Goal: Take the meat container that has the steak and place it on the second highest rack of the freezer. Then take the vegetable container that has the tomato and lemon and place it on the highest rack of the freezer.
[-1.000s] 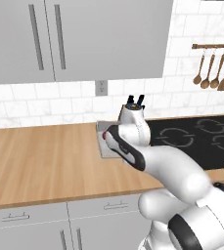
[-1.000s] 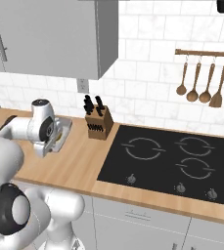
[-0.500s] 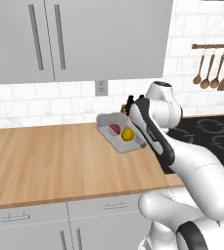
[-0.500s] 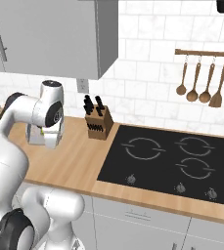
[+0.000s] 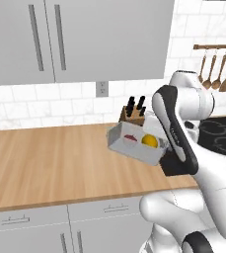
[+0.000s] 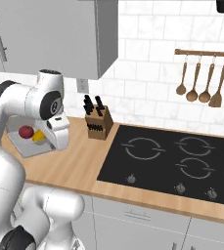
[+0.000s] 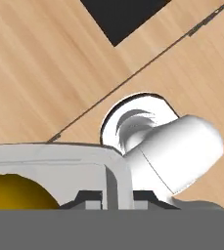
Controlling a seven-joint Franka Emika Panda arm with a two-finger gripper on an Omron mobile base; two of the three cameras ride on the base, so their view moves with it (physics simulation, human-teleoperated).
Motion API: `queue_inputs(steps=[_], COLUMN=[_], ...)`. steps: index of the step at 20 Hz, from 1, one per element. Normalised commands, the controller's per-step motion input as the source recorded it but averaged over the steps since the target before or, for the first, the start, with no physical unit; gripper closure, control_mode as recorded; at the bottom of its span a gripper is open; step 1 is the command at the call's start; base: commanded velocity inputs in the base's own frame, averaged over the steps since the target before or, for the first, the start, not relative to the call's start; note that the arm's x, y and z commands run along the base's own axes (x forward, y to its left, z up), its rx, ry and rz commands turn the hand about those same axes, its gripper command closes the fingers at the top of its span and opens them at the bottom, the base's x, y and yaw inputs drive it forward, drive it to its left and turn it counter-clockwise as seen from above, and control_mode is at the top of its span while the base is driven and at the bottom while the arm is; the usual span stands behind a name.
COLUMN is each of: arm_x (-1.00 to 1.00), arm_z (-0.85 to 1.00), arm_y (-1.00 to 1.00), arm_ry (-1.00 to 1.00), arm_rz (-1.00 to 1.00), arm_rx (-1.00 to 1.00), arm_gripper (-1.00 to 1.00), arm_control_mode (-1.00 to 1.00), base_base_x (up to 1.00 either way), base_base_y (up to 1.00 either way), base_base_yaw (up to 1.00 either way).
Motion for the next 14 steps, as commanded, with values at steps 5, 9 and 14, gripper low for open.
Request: queue_inputs(steps=[5, 9, 14], arm_x=[-0.75, -0.61, -0.81], arm_z=[0.49, 0.6, 0.54], arm_y=[-0.15, 0.0, 0.0], arm_ry=[-0.2, -0.29, -0.29], arm_rz=[0.32, 0.13, 0.05], arm_rx=[0.0, 0.0, -0.02], arm_gripper=[1.0, 1.0, 1.0], arm_control_mode=[-1.0, -1.0, -1.0], base_base_x=[0.0, 0.0, 0.0], base_base_y=[0.0, 0.0, 0.0], base_base_yaw=[0.0, 0.0, 0.0])
